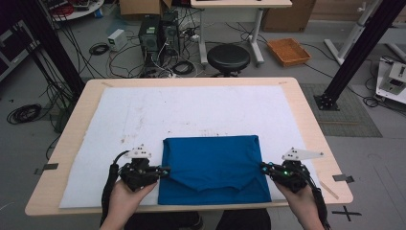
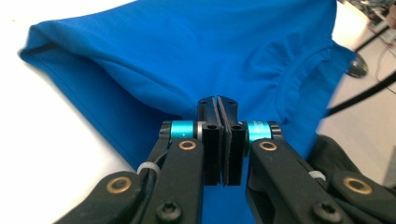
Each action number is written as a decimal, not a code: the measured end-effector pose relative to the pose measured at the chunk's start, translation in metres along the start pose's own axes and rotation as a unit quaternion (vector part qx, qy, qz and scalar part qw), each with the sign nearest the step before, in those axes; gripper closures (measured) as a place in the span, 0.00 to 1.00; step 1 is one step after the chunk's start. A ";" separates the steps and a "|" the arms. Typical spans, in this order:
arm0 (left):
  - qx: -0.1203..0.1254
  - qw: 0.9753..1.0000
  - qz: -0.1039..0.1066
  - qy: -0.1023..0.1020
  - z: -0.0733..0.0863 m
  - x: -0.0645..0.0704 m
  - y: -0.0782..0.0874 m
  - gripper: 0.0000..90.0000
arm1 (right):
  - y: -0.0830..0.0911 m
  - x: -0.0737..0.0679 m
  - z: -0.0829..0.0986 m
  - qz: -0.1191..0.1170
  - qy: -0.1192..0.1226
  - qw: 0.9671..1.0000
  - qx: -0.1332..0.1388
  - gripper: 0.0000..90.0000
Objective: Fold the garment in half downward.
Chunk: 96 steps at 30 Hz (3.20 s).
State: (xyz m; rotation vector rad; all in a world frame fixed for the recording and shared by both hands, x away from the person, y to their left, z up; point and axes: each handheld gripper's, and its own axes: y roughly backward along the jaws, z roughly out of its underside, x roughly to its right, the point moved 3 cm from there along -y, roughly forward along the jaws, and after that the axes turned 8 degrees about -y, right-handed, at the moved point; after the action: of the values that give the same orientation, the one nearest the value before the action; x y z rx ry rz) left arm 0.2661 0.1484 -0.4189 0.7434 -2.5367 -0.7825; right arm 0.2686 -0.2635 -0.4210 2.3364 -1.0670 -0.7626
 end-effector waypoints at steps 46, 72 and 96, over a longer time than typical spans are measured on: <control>0.030 0.983 -0.172 -0.060 -0.028 -0.106 -0.050 0.50 | -0.070 0.076 -0.055 0.098 -0.043 0.994 0.030 0.62; 0.008 0.990 -0.141 -0.025 -0.026 -0.111 -0.064 0.96 | -0.093 0.087 -0.056 0.098 -0.031 0.995 0.002 0.97; 0.045 0.984 -0.151 -0.087 -0.046 -0.104 -0.041 0.54 | -0.081 0.085 -0.077 0.091 -0.008 0.995 0.041 0.57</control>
State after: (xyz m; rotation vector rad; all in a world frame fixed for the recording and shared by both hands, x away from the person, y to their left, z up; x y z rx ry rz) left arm 0.3856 0.1619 -0.4288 1.1580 -2.6631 -0.8661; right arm 0.4077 -0.2685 -0.4371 2.2647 -1.3203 -0.6798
